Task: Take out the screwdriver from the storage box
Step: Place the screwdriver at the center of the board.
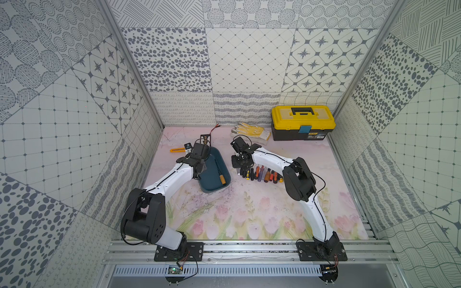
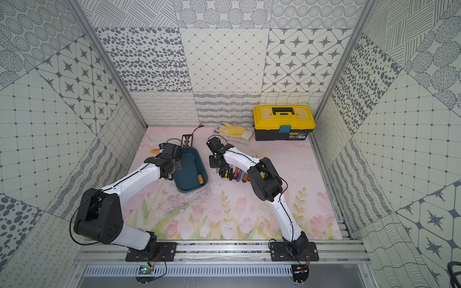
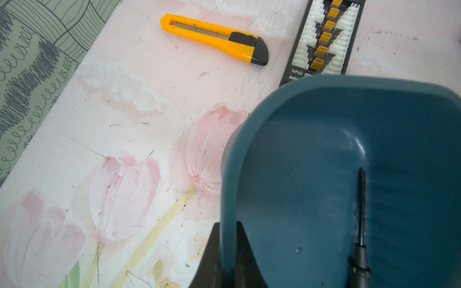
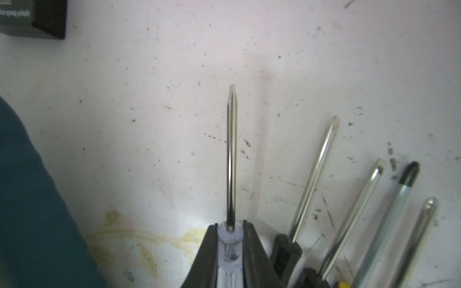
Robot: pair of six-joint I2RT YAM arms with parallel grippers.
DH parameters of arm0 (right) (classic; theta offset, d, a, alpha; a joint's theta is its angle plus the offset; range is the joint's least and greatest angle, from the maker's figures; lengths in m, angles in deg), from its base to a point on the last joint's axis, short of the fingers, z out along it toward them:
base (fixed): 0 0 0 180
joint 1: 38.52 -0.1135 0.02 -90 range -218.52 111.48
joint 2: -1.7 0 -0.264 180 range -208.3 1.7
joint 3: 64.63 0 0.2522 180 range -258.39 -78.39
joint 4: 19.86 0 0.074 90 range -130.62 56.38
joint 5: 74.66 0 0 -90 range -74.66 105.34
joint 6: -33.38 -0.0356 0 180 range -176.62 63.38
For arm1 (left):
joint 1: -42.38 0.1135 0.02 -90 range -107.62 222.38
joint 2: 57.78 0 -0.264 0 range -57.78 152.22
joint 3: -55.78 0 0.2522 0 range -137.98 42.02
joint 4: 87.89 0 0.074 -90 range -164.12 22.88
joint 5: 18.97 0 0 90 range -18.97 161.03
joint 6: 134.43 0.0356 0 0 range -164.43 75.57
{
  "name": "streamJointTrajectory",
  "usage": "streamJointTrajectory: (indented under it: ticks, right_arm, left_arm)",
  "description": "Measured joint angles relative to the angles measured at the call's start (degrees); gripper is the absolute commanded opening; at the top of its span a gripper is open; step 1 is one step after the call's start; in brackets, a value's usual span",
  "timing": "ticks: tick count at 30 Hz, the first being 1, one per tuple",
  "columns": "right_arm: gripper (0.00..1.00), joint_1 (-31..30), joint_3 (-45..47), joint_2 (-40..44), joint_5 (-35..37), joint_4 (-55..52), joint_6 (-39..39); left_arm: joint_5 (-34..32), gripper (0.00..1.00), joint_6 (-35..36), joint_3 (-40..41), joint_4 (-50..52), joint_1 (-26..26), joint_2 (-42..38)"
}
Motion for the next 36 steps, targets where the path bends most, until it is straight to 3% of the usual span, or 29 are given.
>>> streamJointTrajectory:
  ticks: [16,32,36]
  right_arm:
    - [0.30,0.28,0.09,-0.85,-2.23,-0.94,-0.85]
    - [0.36,0.28,-0.57,-1.11,-2.71,-0.92,-1.03]
    - [0.43,0.28,-0.37,-0.96,-3.06,-0.50,-0.94]
  left_arm:
    - [0.00,0.00,0.00,0.17,0.00,0.00,-0.04]
    - [0.02,0.00,0.02,0.17,0.00,0.00,-0.04]
    - [0.11,0.00,0.13,0.17,-0.02,0.00,-0.04]
